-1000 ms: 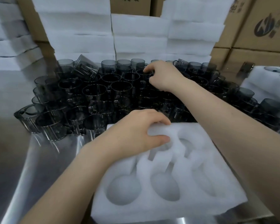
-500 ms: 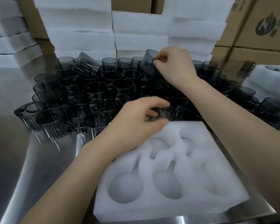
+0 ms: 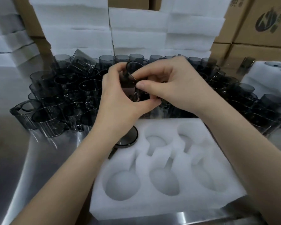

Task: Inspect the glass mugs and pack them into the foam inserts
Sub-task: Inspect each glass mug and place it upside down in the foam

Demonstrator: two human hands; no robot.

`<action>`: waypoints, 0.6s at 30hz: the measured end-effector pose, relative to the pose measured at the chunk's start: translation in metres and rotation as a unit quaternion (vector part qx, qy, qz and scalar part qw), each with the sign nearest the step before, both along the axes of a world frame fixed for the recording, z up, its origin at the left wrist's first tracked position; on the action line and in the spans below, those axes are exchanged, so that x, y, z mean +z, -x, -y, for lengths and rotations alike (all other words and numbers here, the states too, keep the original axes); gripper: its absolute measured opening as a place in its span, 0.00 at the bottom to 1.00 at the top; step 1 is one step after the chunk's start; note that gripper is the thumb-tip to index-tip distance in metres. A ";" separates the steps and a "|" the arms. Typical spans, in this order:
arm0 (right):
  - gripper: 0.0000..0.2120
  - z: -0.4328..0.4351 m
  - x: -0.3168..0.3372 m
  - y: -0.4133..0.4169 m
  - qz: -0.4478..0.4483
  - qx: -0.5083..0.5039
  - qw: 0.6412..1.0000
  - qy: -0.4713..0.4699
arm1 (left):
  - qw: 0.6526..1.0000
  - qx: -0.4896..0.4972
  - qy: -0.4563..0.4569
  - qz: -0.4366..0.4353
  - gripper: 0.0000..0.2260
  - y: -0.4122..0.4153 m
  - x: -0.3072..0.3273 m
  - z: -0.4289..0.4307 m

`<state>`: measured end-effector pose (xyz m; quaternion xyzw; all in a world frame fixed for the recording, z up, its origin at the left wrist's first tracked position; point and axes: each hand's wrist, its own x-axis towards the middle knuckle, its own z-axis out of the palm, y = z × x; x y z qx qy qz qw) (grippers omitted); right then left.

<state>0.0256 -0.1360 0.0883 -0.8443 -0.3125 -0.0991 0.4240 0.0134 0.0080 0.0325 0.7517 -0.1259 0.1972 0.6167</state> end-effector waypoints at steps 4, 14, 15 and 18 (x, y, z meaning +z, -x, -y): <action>0.24 0.001 -0.003 -0.007 -0.012 0.000 0.999 -0.037 | 1.000 0.008 0.006 0.008 0.37 0.000 0.000 0.000; 0.07 -0.001 -0.026 -0.026 -0.154 0.046 0.983 -0.084 | 0.991 0.067 -0.110 0.037 0.27 -0.001 0.004 -0.002; 0.05 -0.003 -0.028 -0.027 -0.148 0.039 0.983 -0.106 | 0.989 0.072 -0.122 0.042 0.26 -0.001 0.004 -0.002; 0.06 -0.005 -0.032 -0.030 -0.164 0.013 0.969 -0.182 | 0.982 0.096 -0.154 0.052 0.28 -0.001 0.004 0.000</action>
